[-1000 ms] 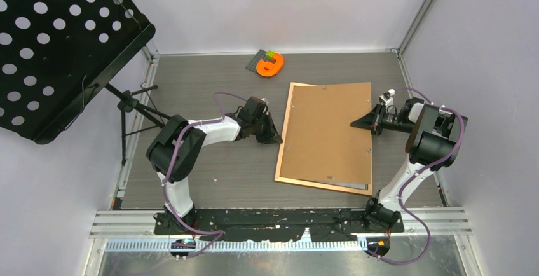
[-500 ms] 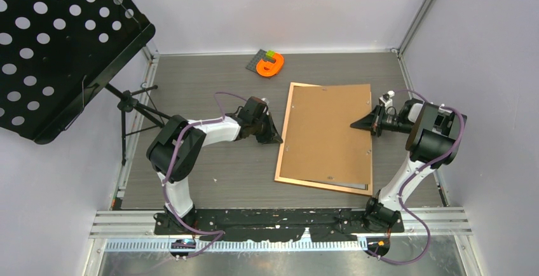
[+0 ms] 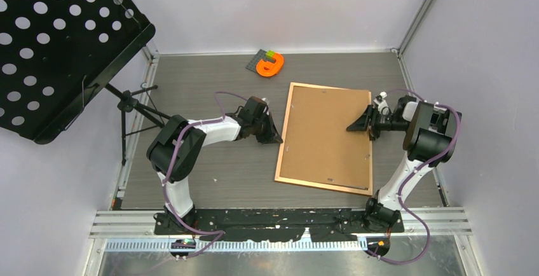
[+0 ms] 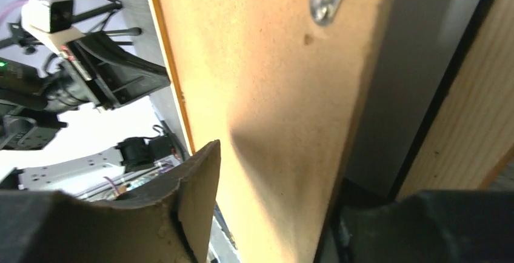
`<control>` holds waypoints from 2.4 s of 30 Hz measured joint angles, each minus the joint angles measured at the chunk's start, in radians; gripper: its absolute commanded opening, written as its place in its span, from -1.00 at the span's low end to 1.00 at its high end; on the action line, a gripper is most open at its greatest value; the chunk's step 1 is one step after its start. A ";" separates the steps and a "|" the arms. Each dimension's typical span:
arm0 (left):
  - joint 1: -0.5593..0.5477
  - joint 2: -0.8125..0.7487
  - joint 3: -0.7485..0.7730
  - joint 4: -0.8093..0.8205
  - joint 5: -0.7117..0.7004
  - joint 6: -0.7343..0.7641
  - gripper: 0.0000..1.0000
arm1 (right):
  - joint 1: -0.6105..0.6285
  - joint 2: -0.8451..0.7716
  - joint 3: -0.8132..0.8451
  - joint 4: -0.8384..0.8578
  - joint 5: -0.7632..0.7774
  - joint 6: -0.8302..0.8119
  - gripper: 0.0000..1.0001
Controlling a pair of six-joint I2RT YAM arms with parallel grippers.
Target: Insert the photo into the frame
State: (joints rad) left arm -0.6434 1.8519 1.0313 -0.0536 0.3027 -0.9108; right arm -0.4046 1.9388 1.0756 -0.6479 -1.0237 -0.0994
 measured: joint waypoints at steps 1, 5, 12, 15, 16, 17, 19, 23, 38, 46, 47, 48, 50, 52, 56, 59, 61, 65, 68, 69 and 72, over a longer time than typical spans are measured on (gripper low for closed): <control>0.000 0.000 0.000 0.000 0.000 0.001 -1.00 | 0.008 -0.002 0.000 0.002 0.025 0.000 0.19; 0.000 0.000 0.000 0.000 0.000 0.002 -1.00 | 0.026 -0.029 0.000 0.000 0.087 0.007 0.32; 0.000 0.000 0.000 0.000 0.000 0.003 -1.00 | 0.048 -0.115 0.029 -0.043 0.239 0.002 0.42; 0.000 0.000 0.000 0.000 0.000 0.003 -1.00 | 0.057 -0.144 0.051 -0.072 0.307 -0.005 0.45; 0.000 0.000 0.000 0.000 0.000 0.003 -1.00 | 0.059 -0.152 0.056 -0.080 0.325 -0.008 0.45; 0.000 0.000 0.000 0.000 0.000 0.003 -1.00 | 0.061 -0.159 0.061 -0.089 0.340 -0.009 0.45; 0.000 0.000 0.000 0.000 0.000 0.003 -1.00 | 0.068 -0.174 0.069 -0.104 0.373 -0.016 0.46; 0.000 0.000 0.000 0.000 0.000 0.004 -1.00 | 0.081 -0.200 0.079 -0.131 0.420 -0.031 0.46; -0.003 -0.002 0.000 0.000 -0.005 0.010 -1.00 | 0.135 -0.207 0.082 -0.147 0.602 -0.056 0.47; -0.003 -0.002 0.001 0.000 -0.005 0.010 -1.00 | 0.169 -0.207 0.082 -0.146 0.637 -0.056 0.47; -0.003 -0.002 0.001 0.000 -0.005 0.010 -0.95 | 0.173 -0.209 0.082 -0.145 0.642 -0.056 0.46; -0.003 -0.002 0.000 0.000 -0.005 0.010 -0.87 | 0.175 -0.213 0.082 -0.143 0.649 -0.057 0.46; -0.003 -0.002 0.000 -0.001 -0.005 0.012 -0.59 | 0.180 -0.230 0.080 -0.135 0.664 -0.058 0.46; -0.003 -0.002 0.001 -0.004 -0.009 0.019 -0.29 | 0.181 -0.255 0.077 -0.125 0.679 -0.061 0.45; -0.005 -0.002 0.000 -0.032 -0.020 0.039 0.49 | 0.182 -0.311 0.069 -0.102 0.716 -0.072 0.43; -0.010 -0.023 0.016 -0.037 -0.021 0.056 0.83 | 0.182 -0.338 0.058 -0.074 0.750 -0.083 0.42; -0.014 -0.035 0.017 -0.051 -0.032 0.068 0.94 | 0.182 -0.344 0.050 -0.052 0.780 -0.090 0.39; -0.013 -0.062 0.017 -0.097 -0.066 0.097 0.99 | 0.182 -0.339 0.036 -0.012 0.830 -0.097 0.30; -0.008 -0.087 0.017 -0.130 -0.091 0.119 0.99 | 0.182 -0.316 0.036 0.024 0.850 -0.101 0.18; -0.005 -0.100 0.017 -0.140 -0.102 0.130 0.99 | 0.182 -0.302 0.036 0.036 0.856 -0.102 0.14; 0.005 -0.147 0.017 -0.156 -0.126 0.151 0.99 | 0.182 -0.257 0.035 0.066 0.868 -0.105 -0.01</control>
State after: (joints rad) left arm -0.6384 1.7046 1.0481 -0.2096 0.1772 -0.7593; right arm -0.2222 1.6817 1.1110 -0.5823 -0.1558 -0.2039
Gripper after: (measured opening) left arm 0.994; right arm 0.548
